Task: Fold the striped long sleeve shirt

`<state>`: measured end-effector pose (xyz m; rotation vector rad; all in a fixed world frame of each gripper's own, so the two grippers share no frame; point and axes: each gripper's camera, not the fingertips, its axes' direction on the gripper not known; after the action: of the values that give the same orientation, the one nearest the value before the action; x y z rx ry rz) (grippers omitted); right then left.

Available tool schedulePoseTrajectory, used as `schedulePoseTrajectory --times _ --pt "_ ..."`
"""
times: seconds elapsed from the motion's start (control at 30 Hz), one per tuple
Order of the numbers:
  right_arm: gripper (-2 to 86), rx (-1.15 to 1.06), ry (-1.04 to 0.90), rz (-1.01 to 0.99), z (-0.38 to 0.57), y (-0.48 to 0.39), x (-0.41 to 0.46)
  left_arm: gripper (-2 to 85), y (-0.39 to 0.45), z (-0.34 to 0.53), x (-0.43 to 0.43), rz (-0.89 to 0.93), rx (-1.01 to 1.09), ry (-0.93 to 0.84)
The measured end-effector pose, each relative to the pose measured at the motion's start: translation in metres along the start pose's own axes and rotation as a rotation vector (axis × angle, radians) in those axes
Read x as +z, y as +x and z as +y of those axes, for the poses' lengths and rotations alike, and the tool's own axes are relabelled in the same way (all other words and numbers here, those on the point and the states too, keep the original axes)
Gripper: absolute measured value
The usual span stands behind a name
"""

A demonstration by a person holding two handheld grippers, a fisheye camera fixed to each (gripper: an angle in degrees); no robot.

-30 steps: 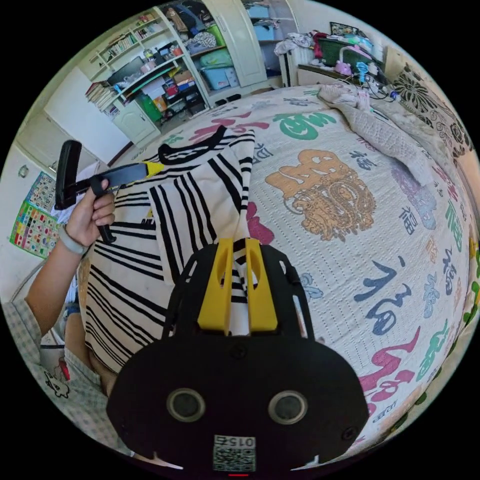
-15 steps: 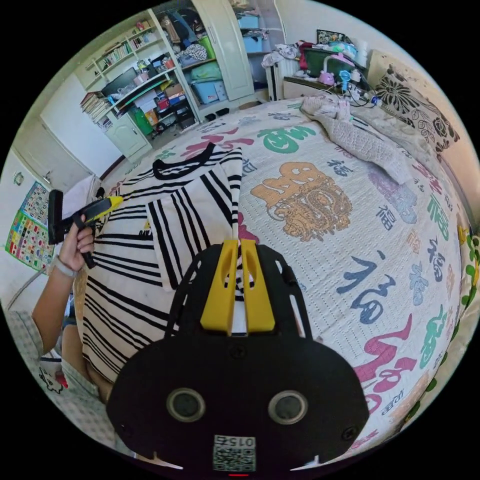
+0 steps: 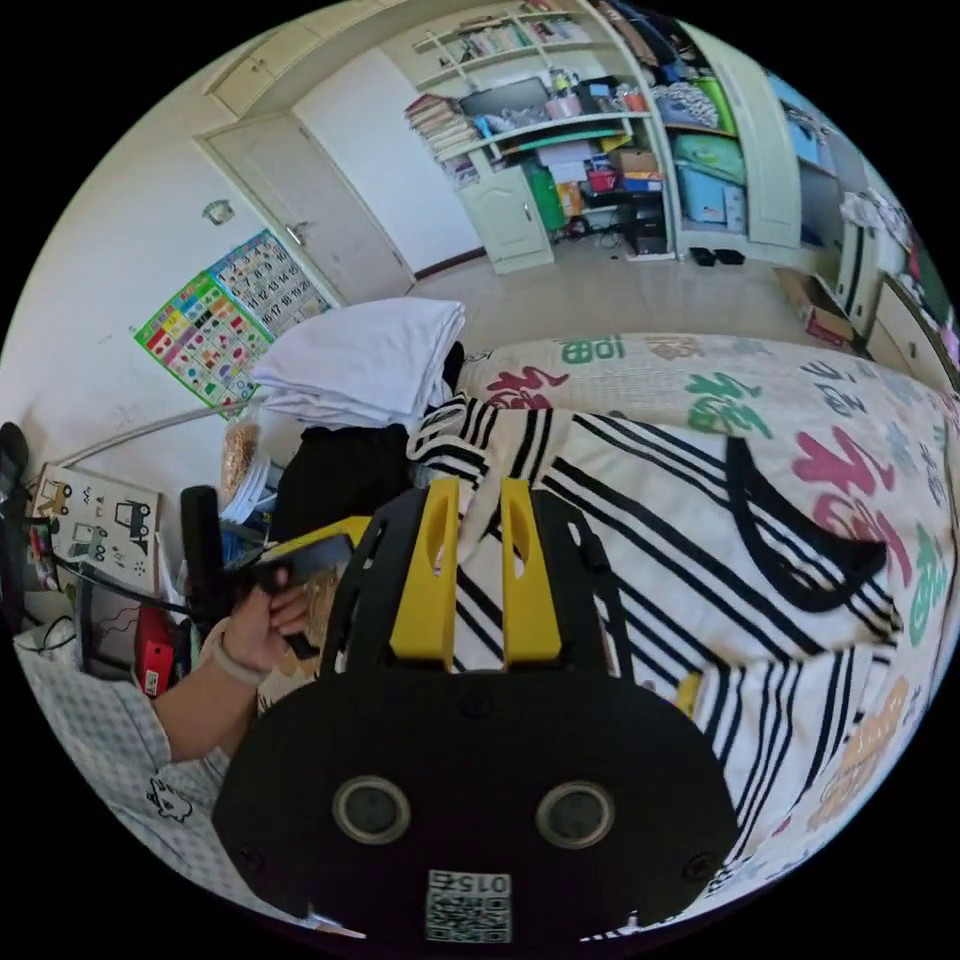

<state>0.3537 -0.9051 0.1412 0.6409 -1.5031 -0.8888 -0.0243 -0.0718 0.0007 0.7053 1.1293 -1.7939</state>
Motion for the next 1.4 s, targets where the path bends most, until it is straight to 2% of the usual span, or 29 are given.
schedulePoseTrajectory --times 0.17,0.3,0.43,0.53,0.67,0.77,0.83,0.97,1.1,1.17,1.3,1.4 --pt "8.5 -0.059 -0.164 -0.065 -0.087 -0.025 0.058 11.2 0.04 -0.007 0.006 -0.186 0.149 0.0" --pt "8.8 0.066 -0.277 0.016 -0.135 -0.018 0.09 12.3 0.061 -0.016 0.029 -0.296 0.212 -0.048" --pt "4.6 0.191 -0.346 -0.065 -0.156 0.002 0.108 9.3 0.055 -0.024 0.053 -0.371 0.187 -0.156" --pt "0.3 0.193 -0.319 -0.077 -0.167 0.01 0.103 1.4 0.048 -0.019 0.034 -0.334 0.131 -0.082" --pt "-0.8 0.158 -0.244 -0.118 -0.177 0.019 0.075 -0.3 0.049 -0.006 0.002 -0.289 0.139 0.028" --pt "-0.9 0.126 -0.179 -0.087 -0.177 0.036 0.036 -0.6 0.055 0.007 -0.032 -0.16 0.185 0.156" --pt "-0.9 0.127 -0.144 -0.089 -0.168 0.058 0.0 -0.6 0.064 0.018 -0.051 -0.011 0.267 0.197" --pt "-0.7 0.168 -0.149 -0.044 -0.137 0.102 -0.04 -0.3 0.084 0.037 -0.045 0.123 0.431 0.065" --pt "0.1 0.27 -0.286 0.026 -0.091 0.152 -0.036 1.3 0.106 0.058 -0.004 0.135 0.549 -0.226" --pt "1.5 0.318 -0.278 0.102 -0.078 0.165 -0.039 3.2 0.115 0.064 -0.003 0.092 0.59 -0.254" --pt "7.2 0.264 -0.175 0.021 -0.074 0.161 -0.053 6.8 0.144 0.066 -0.019 0.006 0.715 -0.232" --pt "8.4 0.183 -0.201 -0.003 -0.086 0.143 -0.039 7.5 0.163 0.071 -0.005 -0.006 0.805 -0.311"
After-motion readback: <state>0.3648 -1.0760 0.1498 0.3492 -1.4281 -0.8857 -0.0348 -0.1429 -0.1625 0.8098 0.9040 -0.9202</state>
